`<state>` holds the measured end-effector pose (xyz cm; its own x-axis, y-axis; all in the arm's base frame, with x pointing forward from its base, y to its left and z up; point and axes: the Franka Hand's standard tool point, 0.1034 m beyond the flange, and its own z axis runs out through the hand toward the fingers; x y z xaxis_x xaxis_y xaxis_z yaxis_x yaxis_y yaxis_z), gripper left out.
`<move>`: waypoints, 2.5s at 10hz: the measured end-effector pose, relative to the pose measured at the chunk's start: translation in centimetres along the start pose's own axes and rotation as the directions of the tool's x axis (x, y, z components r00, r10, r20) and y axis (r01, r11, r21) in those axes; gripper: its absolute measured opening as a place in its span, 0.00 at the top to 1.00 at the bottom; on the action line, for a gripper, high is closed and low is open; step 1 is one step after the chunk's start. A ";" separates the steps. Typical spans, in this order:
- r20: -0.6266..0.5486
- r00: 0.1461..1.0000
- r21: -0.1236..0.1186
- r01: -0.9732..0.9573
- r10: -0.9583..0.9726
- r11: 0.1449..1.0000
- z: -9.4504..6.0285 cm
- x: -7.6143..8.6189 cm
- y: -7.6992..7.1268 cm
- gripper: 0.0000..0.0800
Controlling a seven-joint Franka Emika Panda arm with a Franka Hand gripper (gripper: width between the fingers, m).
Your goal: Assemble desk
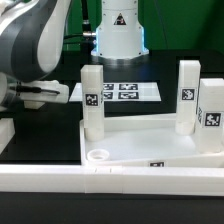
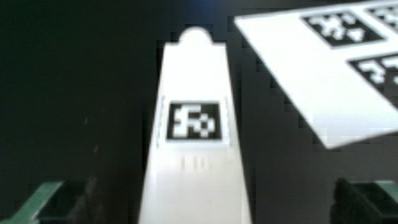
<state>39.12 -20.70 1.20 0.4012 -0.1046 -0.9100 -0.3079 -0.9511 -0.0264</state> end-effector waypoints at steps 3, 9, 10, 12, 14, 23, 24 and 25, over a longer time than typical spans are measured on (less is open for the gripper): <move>-0.023 1.000 -0.005 0.003 -0.003 1.000 -0.2 0.6 0.6 0.35; -0.032 0.999 -0.019 0.012 -0.013 1.000 -0.6 0.5 -0.2 0.64; -0.044 0.999 -0.026 0.021 -0.022 0.999 -1.3 0.1 -0.8 0.64; -0.070 0.997 -0.034 0.033 -0.035 0.999 -3.1 -1.6 -2.7 0.64; -0.099 0.993 -0.047 0.062 -0.067 0.997 -5.5 -4.5 -4.9 0.64; -0.355 0.932 -0.063 0.049 -0.068 0.997 -10.8 -6.0 -6.8 0.64; -0.412 0.908 -0.072 0.051 -0.076 0.996 -11.0 -5.7 -6.7 0.64; -0.490 0.868 -0.080 0.051 -0.083 0.996 -11.5 -5.3 -6.7 0.64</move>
Offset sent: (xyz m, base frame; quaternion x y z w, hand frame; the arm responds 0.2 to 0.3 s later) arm -0.0004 -0.0028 -0.0018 -0.0017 0.0030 -0.0043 1.0000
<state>48.96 -17.07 10.95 0.7965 -0.1539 -0.5847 -0.2173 -0.9753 -0.0394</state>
